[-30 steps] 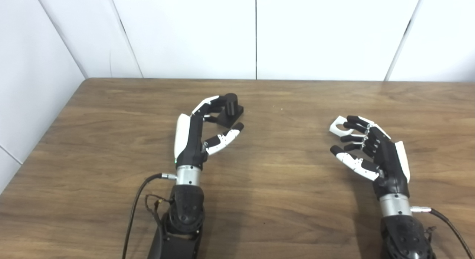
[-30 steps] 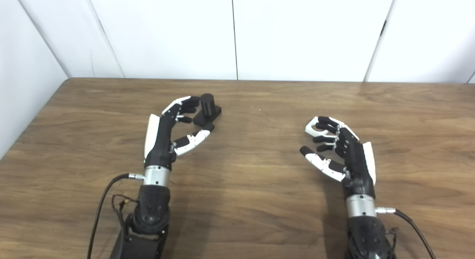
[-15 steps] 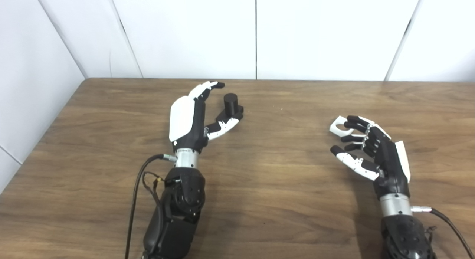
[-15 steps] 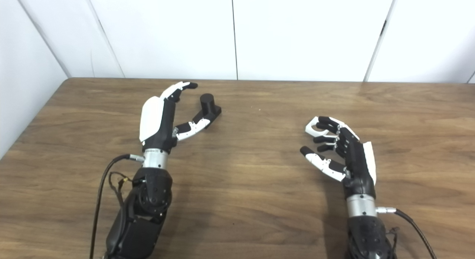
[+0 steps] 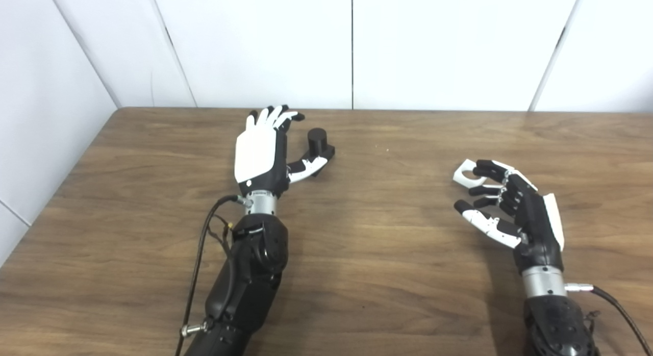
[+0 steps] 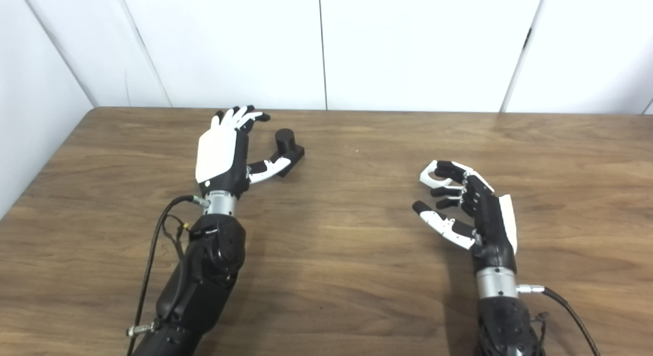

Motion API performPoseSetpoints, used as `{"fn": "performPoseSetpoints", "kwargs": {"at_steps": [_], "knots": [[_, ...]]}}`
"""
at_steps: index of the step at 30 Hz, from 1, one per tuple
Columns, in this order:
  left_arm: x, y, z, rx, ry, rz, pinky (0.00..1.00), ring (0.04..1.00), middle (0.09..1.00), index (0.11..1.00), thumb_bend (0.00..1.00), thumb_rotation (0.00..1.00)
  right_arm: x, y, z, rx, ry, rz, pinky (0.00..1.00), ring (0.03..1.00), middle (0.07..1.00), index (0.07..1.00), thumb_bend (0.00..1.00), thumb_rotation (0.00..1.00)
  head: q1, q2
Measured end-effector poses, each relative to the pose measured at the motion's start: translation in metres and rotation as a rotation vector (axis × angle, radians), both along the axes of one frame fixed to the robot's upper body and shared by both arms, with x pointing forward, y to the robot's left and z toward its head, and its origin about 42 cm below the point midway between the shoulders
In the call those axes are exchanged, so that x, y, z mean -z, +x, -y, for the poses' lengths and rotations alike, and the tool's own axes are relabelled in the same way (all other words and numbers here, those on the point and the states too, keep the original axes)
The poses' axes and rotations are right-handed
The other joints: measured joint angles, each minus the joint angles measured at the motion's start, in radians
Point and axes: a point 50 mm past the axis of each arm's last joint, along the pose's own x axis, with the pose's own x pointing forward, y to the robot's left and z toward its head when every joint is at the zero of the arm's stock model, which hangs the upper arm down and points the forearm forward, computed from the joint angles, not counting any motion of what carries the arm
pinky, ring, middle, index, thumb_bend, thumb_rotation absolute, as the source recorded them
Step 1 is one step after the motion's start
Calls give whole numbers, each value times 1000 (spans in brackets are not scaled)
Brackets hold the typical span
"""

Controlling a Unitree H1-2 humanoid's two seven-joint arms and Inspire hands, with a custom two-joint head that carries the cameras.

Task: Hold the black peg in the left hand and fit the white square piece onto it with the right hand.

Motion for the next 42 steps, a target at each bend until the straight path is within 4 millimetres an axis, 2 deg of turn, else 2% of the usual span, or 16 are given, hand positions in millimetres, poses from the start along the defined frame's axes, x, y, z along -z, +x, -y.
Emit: {"fn": "performPoseSetpoints", "kwargs": {"at_steps": [6, 16, 26, 37, 42], "knots": [[7, 7, -1, -32, 40, -37, 1000, 984, 963, 777, 791, 510, 0, 0, 0, 0, 6, -1, 491, 592, 736, 735, 529, 38, -5, 3], [14, 17, 3, -55, 82, -82, 1000, 1000, 1000, 747, 835, 572, 1, -1, -2, -1, 5, -1, 476, 583, 736, 735, 518, 42, -11, 3], [20, 23, -1, -65, 101, -110, 999, 999, 1000, 726, 835, 580, 0, -2, -6, -1, 13, 1, 486, 588, 735, 729, 516, 28, -20, 6], [34, 31, -1, -70, 108, -179, 991, 995, 987, 695, 825, 581, 1, -3, -7, 4, 18, -1, 489, 590, 731, 719, 523, 9, -29, 8], [39, 35, 1, -63, 112, -200, 995, 985, 971, 670, 811, 545, 2, -4, -7, 4, 22, -2, 487, 593, 730, 714, 525, 8, -31, 9]]}}
